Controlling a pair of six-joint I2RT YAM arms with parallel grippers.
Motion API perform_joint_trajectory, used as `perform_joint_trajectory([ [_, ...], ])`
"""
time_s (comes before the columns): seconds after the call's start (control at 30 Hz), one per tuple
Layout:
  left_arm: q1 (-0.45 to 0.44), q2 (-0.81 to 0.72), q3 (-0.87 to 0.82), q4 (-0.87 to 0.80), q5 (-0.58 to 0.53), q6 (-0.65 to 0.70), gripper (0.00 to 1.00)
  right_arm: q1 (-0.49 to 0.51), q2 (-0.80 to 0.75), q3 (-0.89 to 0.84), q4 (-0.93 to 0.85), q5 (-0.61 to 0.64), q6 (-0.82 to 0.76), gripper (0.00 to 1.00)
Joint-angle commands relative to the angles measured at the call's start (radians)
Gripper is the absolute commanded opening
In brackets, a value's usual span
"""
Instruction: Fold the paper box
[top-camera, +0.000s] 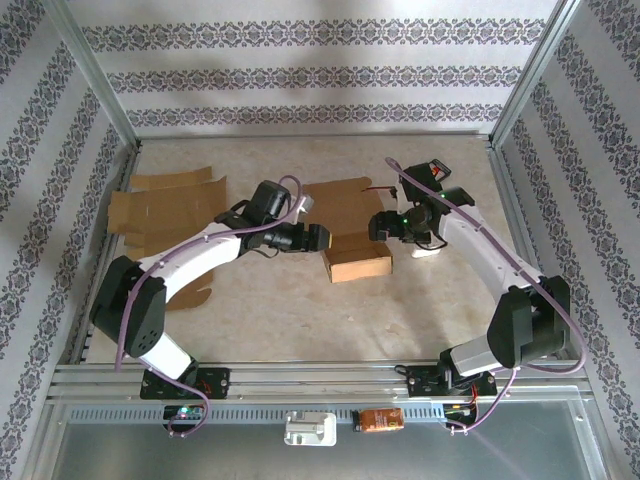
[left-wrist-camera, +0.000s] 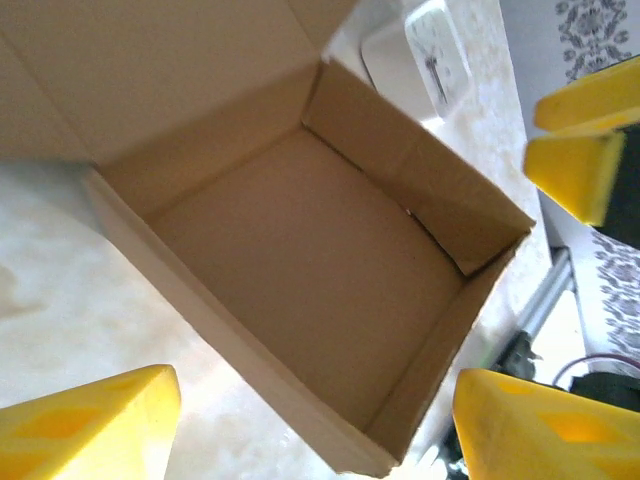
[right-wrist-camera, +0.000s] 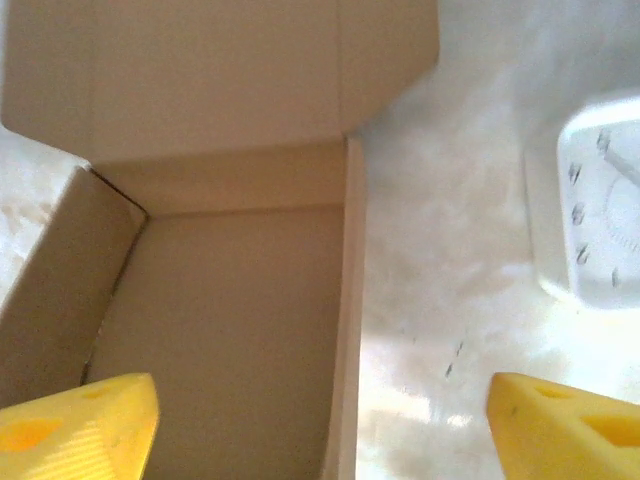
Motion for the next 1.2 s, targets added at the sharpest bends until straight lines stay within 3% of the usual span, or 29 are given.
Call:
perform_joint_trajectory([
  [0.0, -0.040, 0.037, -0.023, 0.077, 0.096, -0.132, 0.70, 0.011, 0.035, -0.050, -0.046, -0.069, 0.094, 0.75],
  [0.13, -0.055, 0.058, -0.086, 0.115, 0.073, -0.164, 0.62, 0.050, 0.026, -0.136, 0.055, -0.048, 0.132, 0.45],
  [0.17, -0.055, 0.068, -0.094, 0.105, 0.059, -0.165, 0.59, 0.063, 0.021, -0.158, 0.081, -0.036, 0.143, 0.41],
  [0.3, -0.054, 0.101, -0.147, 0.081, -0.012, -0.178, 0.50, 0.151, -0.001, -0.271, 0.222, 0.060, 0.207, 0.36],
  [0.43, -0.051, 0.105, -0.189, 0.071, -0.096, -0.187, 0.49, 0.267, 0.006, -0.347, 0.360, 0.184, 0.320, 0.34],
  [0.53, -0.049, 0.105, -0.212, 0.080, -0.163, -0.193, 0.51, 0.342, 0.028, -0.370, 0.469, 0.304, 0.346, 0.36],
  [0.67, -0.048, 0.082, -0.227, 0.091, -0.209, -0.203, 0.52, 0.370, 0.067, -0.340, 0.497, 0.376, 0.336, 0.43],
  [0.73, -0.048, 0.050, -0.232, 0.089, -0.237, -0.197, 0.55, 0.370, 0.055, -0.332, 0.498, 0.390, 0.323, 0.50],
  [0.8, -0.048, 0.012, -0.234, 0.091, -0.262, -0.187, 0.57, 0.358, 0.028, -0.329, 0.506, 0.387, 0.301, 0.63],
  [0.93, -0.048, -0.075, -0.200, 0.057, -0.348, -0.128, 0.65, 0.263, -0.053, -0.275, 0.444, 0.289, 0.242, 0.75],
  [1.07, -0.028, -0.119, -0.107, -0.001, -0.460, 0.014, 0.71, 0.144, -0.145, -0.253, 0.465, 0.169, 0.151, 0.91],
  [1.17, 0.062, -0.035, 0.016, -0.060, -0.403, 0.077, 0.70, 0.013, -0.125, -0.212, 0.476, 0.036, 0.090, 0.98],
])
